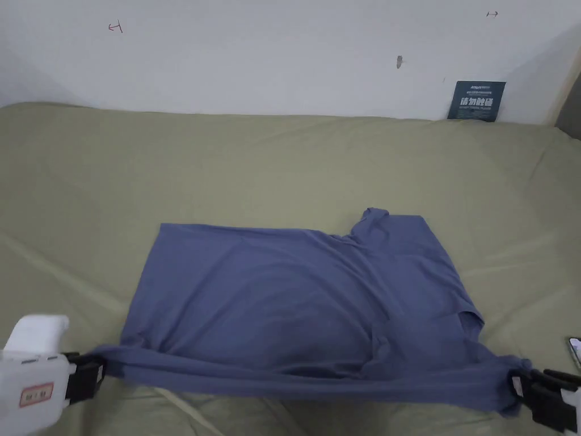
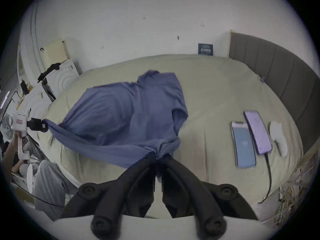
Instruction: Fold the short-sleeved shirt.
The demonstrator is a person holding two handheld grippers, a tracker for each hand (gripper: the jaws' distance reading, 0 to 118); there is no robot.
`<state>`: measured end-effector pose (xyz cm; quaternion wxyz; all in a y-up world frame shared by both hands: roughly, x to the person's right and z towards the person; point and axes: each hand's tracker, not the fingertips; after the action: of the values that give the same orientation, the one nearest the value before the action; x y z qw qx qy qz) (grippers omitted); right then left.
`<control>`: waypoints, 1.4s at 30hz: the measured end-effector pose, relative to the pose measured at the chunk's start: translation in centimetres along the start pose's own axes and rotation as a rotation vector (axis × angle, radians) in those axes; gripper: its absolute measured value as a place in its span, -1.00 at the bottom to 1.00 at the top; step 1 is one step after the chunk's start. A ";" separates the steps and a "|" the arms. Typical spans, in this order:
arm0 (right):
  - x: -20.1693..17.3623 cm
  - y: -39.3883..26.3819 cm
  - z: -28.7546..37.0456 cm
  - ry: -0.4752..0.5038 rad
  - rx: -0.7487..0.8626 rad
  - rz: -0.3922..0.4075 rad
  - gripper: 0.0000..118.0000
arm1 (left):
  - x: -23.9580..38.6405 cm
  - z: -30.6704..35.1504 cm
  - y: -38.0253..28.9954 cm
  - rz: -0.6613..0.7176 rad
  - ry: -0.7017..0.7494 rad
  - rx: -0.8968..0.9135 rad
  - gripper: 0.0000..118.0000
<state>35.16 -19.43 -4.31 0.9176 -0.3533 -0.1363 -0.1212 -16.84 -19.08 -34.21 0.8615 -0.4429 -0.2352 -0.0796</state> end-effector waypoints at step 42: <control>-0.2 0.8 -6.9 -0.077 0.026 -0.073 -0.97 | -0.1 -7.7 2.5 0.161 0.007 0.069 -1.00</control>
<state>36.36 -23.51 -9.78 0.9112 -0.3405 -0.1858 -0.1391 -13.47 -23.74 -39.93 0.8805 -0.4304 -0.1985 -0.0034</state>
